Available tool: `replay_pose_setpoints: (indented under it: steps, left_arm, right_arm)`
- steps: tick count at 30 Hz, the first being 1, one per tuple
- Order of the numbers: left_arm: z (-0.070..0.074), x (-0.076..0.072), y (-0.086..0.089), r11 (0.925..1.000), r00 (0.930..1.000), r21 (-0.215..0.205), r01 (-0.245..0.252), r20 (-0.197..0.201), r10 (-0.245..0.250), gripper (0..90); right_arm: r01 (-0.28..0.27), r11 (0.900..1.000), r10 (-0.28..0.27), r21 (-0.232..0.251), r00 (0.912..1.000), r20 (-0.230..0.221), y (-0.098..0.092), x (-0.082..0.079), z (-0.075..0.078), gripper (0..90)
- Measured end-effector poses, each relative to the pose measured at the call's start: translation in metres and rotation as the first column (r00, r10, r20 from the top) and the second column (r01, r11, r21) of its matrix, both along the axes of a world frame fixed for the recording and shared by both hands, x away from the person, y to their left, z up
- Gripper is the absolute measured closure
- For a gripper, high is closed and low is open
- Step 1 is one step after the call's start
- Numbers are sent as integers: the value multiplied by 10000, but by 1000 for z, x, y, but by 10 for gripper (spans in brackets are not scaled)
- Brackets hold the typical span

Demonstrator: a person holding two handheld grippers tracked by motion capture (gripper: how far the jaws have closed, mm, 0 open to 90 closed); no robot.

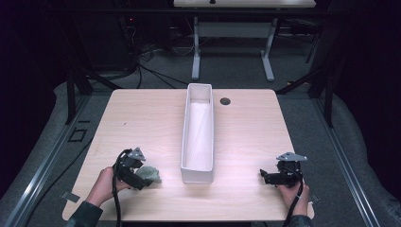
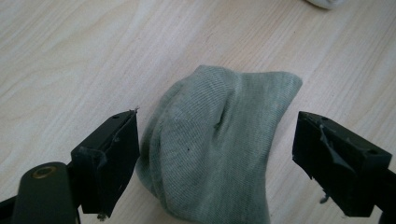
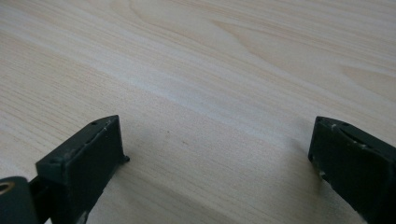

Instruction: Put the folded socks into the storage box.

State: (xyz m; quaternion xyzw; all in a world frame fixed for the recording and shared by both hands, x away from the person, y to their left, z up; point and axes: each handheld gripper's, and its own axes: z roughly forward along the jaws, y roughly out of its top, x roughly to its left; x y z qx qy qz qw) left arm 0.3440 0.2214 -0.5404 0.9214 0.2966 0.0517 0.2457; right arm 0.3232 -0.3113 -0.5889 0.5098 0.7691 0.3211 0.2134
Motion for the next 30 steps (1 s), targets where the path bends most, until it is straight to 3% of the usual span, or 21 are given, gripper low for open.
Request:
replay_pose_setpoints:
  steps: [11, 14, 16, 20, 30]
  left_arm:
    - [-2, 1, -4, 9970, 9999, 769, 116, -19, -114, 435]
    - [-1, 2, -7, 9948, 9997, 1002, 205, -109, -195, 489]
    - [-2, 2, -11, 9896, 9992, 1397, 345, -269, -310, 521]
    - [-2, 3, -16, 9853, 9988, 1668, 377, -363, -320, 568]
    - [-1, 2, -19, 9818, 9985, 1841, 458, -387, -393, 678]
  right_arm:
    - [-7, 10000, 7, 4, 10000, 2, 0, 0, 0, 28]
    - [-17, 10000, 17, 17, 10000, 1, 0, 0, 0, 28]
    - [-6, 10000, 6, 4, 10000, 2, 0, 0, 0, 28]
    - [-16, 10000, 16, 15, 10000, 0, 0, 0, 0, 28]
    - [-19, 10000, 19, 59, 10000, 33, 0, 0, 0, 41]
